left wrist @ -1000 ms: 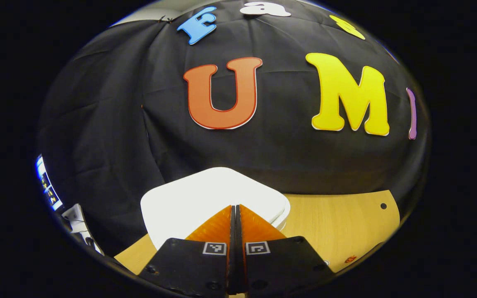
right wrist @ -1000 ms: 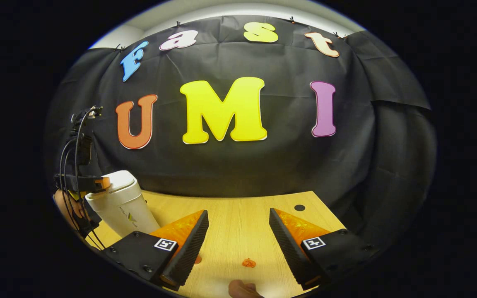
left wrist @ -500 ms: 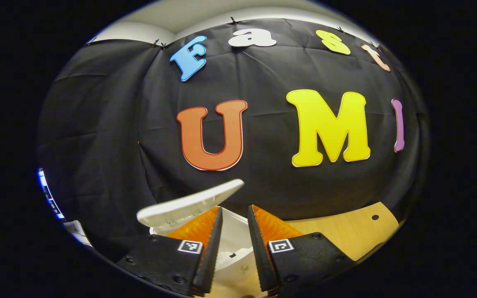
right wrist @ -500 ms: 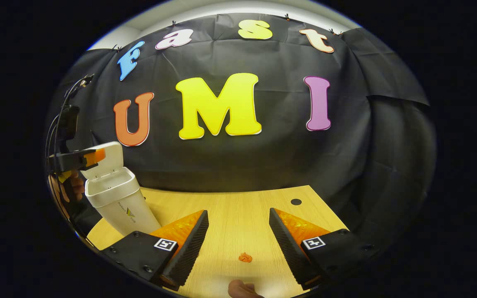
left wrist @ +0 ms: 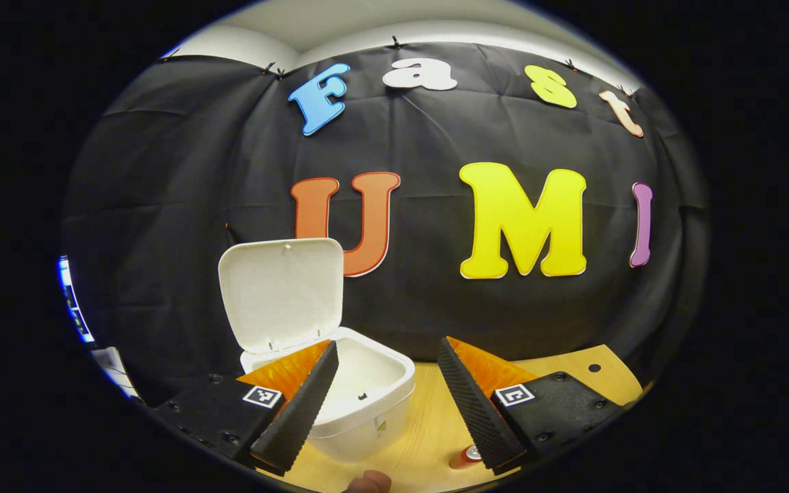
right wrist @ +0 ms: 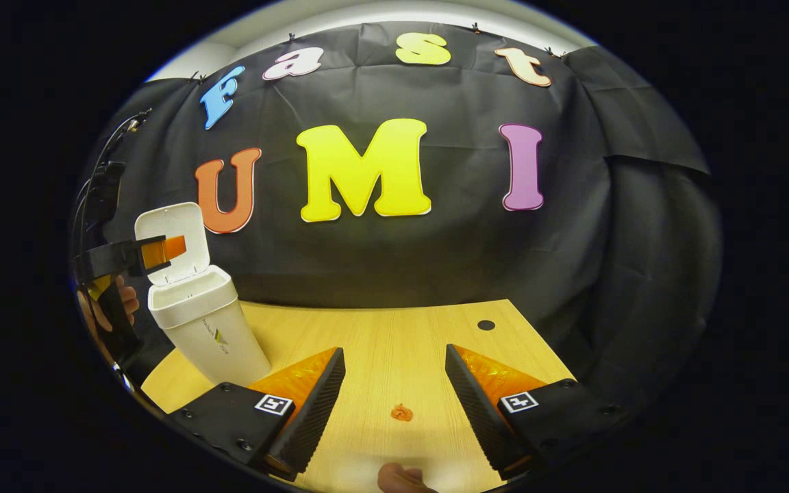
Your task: Press the lid of the desktop garbage bin to open it, pick up the crumpled paper on the desktop and throw it into the bin, then pick up the pop can on the desktop and drop it into the bin, and finally close the garbage bin lid.
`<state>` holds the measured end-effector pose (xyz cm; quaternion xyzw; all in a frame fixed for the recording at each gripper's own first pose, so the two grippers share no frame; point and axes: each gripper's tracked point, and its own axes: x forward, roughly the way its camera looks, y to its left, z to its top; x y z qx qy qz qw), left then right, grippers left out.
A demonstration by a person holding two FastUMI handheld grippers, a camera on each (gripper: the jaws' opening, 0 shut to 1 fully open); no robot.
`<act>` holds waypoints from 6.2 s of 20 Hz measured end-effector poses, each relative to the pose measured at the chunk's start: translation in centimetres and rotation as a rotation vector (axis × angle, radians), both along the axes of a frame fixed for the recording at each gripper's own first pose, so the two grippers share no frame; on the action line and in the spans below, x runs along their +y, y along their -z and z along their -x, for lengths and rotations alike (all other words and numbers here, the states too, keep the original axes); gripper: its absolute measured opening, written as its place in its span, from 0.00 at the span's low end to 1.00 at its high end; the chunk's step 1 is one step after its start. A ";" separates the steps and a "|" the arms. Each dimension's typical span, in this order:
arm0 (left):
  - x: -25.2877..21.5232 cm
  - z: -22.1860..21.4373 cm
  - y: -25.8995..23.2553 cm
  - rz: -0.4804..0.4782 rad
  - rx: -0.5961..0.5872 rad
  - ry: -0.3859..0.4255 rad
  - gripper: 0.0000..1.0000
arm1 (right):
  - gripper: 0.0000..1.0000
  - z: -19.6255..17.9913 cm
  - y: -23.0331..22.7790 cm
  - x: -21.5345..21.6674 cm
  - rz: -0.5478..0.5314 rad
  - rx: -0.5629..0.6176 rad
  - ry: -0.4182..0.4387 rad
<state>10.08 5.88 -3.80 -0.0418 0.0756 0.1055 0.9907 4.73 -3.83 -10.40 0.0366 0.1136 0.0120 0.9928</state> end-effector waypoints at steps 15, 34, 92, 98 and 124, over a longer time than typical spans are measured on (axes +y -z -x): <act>-8.7 7.1 5.3 -0.069 0.063 0.198 0.98 | 0.94 -2.1 12.4 -1.5 0.047 0.239 0.049; -9.0 6.2 16.2 -0.094 0.356 0.197 0.99 | 0.94 -10.9 26.9 -0.3 0.111 0.521 0.016; 6.4 14.1 15.4 -0.054 0.280 0.096 0.99 | 0.27 -13.4 -7.1 28.6 0.165 0.151 -0.390; 11.9 15.6 17.5 -0.028 0.320 0.017 0.99 | 0.27 -13.2 -6.1 39.9 0.195 0.156 -0.526; 3.9 12.1 20.1 -0.005 0.273 0.205 1.00 | 0.96 -10.4 -10.3 33.7 0.104 0.053 -0.477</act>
